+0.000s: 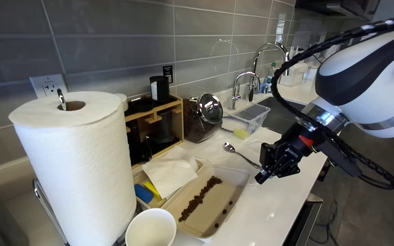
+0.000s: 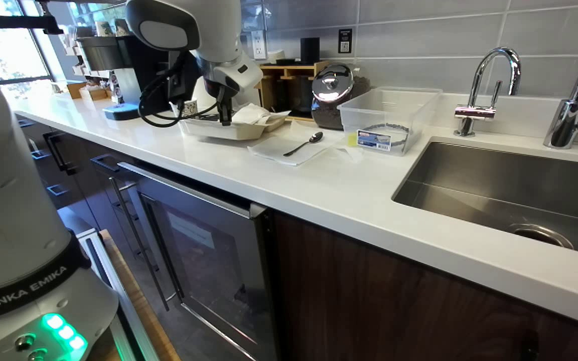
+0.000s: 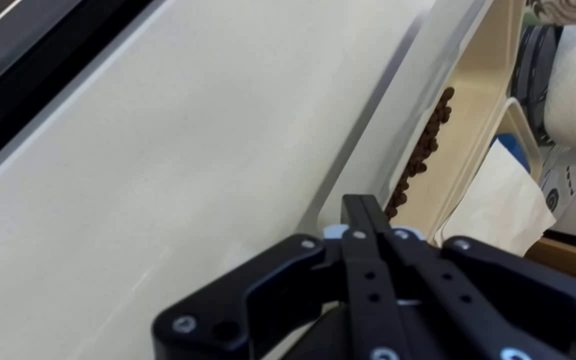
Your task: Close the disposable lunch pack then turn the pack to the right
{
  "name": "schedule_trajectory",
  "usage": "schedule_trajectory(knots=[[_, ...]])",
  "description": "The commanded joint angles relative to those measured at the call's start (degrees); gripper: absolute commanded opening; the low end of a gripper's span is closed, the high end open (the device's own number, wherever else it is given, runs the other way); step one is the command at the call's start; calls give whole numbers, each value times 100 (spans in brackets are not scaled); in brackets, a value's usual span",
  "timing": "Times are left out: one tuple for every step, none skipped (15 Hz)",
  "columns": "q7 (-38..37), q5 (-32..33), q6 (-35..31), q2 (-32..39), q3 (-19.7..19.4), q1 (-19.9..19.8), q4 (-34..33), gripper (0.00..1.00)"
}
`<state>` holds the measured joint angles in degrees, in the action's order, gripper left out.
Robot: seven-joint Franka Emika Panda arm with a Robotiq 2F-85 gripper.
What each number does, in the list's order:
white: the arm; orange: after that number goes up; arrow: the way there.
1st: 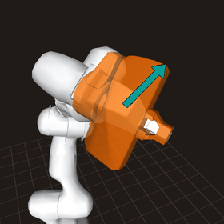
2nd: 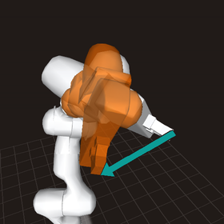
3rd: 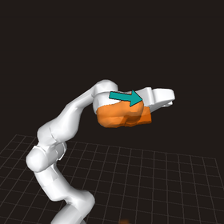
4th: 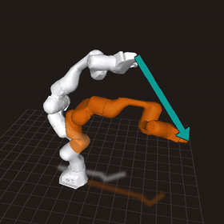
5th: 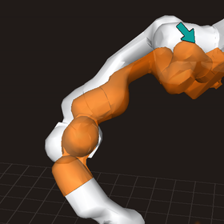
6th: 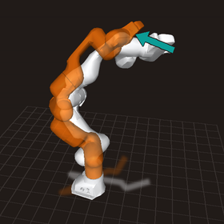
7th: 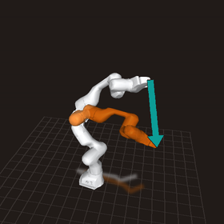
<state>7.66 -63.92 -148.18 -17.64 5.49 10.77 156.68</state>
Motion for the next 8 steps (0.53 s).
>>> schedule_trajectory(knots=[[382,-98,571,62,-69,-17,-84,0],[451,-123,689,135,-62,-11,-123,0],[517,-147,825,197,-58,-6,-147,0],[566,-142,1011,250,-63,-16,-153,0],[632,-170,1153,308,-66,-20,-163,0],[647,-131,1284,380,-53,-39,-175,0],[673,-121,1353,465,-35,-54,-195,0],[666,-89,1344,559,-4,-73,-218,0]])
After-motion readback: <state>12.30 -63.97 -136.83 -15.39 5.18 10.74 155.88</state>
